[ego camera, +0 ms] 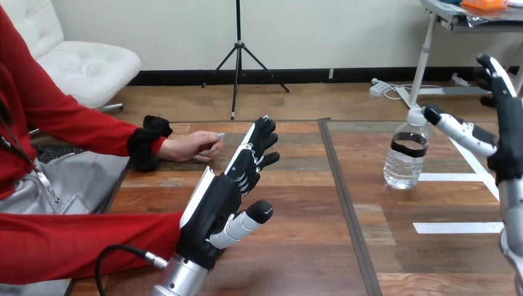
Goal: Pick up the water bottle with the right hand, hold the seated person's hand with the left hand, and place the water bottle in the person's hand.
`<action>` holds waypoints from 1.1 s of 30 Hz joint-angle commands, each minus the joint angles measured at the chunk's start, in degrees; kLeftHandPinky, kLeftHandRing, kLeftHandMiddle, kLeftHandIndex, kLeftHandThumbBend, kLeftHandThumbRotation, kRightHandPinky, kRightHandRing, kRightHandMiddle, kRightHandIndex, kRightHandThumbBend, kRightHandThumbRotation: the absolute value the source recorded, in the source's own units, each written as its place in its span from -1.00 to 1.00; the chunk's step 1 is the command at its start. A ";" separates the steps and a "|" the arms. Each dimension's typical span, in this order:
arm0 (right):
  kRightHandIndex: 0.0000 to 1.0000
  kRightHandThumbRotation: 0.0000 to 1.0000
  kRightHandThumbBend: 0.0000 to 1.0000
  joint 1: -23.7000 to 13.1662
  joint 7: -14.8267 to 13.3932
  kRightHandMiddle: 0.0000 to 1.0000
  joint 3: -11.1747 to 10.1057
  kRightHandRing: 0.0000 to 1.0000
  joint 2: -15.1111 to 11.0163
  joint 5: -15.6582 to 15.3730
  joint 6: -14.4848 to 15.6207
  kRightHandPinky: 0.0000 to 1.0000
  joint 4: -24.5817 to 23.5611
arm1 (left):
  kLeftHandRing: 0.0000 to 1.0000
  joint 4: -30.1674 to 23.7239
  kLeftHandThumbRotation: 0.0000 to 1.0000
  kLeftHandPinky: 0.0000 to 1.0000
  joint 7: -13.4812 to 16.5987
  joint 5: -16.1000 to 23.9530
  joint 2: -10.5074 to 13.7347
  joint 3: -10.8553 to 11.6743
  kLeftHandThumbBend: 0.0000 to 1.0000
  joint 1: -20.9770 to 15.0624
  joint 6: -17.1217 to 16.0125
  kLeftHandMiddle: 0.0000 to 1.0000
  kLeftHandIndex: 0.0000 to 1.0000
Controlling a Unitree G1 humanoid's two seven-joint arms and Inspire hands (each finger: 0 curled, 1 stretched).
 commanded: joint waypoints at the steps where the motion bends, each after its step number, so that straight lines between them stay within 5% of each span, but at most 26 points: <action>1: 0.84 0.28 1.00 -6.72 -0.11 0.77 1.99 0.76 -1.93 -1.77 0.40 0.65 2.50 | 0.93 -1.00 0.66 0.79 0.77 0.47 -0.11 0.00 1.00 -1.92 -1.32 1.00 1.00; 33: 0.83 0.23 1.00 -19.03 4.47 0.73 9.66 0.68 -2.64 -6.76 9.21 0.49 14.37 | 0.93 -1.80 0.68 0.78 3.02 2.14 -0.55 -0.25 1.00 -0.61 -1.99 1.00 1.00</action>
